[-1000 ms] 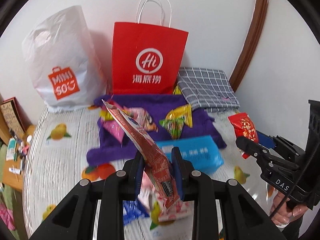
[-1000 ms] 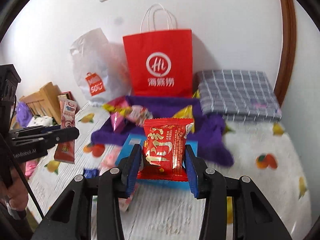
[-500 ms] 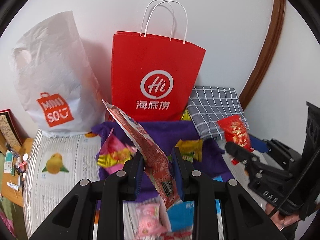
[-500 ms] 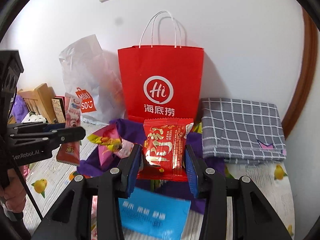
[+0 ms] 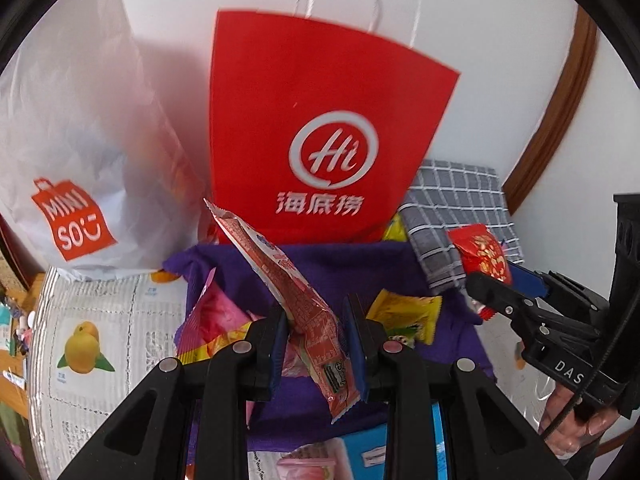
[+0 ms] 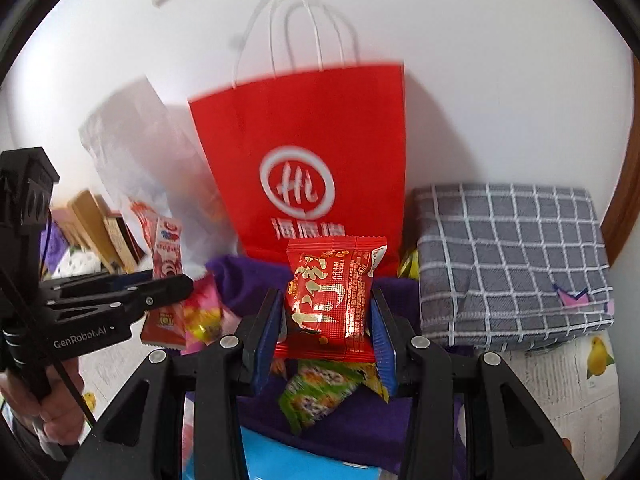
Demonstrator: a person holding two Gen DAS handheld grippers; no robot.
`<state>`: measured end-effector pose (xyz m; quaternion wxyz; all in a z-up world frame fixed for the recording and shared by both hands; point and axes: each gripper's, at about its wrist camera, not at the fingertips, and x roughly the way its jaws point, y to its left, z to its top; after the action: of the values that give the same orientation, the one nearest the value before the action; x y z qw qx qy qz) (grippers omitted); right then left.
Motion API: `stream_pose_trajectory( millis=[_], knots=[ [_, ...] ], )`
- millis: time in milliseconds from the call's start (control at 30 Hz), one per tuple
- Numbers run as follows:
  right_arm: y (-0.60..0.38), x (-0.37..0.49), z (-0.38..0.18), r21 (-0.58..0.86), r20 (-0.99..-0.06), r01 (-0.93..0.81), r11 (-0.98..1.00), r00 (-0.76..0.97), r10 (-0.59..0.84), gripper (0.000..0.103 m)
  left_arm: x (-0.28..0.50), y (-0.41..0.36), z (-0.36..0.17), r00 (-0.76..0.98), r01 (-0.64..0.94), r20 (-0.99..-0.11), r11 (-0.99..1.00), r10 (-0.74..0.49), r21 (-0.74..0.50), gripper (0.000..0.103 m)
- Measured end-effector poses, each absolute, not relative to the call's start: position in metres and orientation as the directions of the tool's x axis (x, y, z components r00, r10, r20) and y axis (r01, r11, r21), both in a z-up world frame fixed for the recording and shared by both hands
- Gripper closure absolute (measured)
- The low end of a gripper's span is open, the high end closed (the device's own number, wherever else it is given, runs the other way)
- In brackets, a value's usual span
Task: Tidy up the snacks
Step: 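Carry the red bag and strip bag over the purple towel with both grippers, then open the right gripper to drop the red bag onto the towel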
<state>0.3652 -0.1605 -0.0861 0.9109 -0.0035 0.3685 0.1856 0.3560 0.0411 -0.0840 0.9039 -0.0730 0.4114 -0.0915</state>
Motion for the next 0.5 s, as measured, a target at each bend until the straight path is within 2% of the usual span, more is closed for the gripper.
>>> stream_pose_trajectory(
  millis=[133, 267, 500],
  knots=[
    [-0.168, 0.377, -0.098, 0.124, -0.706, -0.339, 0.933, 0.630, 0.323, 0.061, 0.360, 0.045, -0.091, 0.641, 0.084, -0.740, 0.977, -0.204, -0.196, 0.077],
    [-0.169, 0.383, -0.107, 0.180, -0.728, -0.392, 0.902, 0.563, 0.391, 0.061, 0.364, 0.047, -0.098, 0.627, 0.064, -0.755, 0.979, -0.190, -0.194, 0.077],
    [-0.151, 0.391, -0.135, 0.149, -0.805, -0.422, 0.894, 0.473, 0.358, 0.060, 0.369, 0.053, -0.106, 0.607, 0.035, -0.776, 0.981, -0.172, -0.190, 0.077]
  ],
)
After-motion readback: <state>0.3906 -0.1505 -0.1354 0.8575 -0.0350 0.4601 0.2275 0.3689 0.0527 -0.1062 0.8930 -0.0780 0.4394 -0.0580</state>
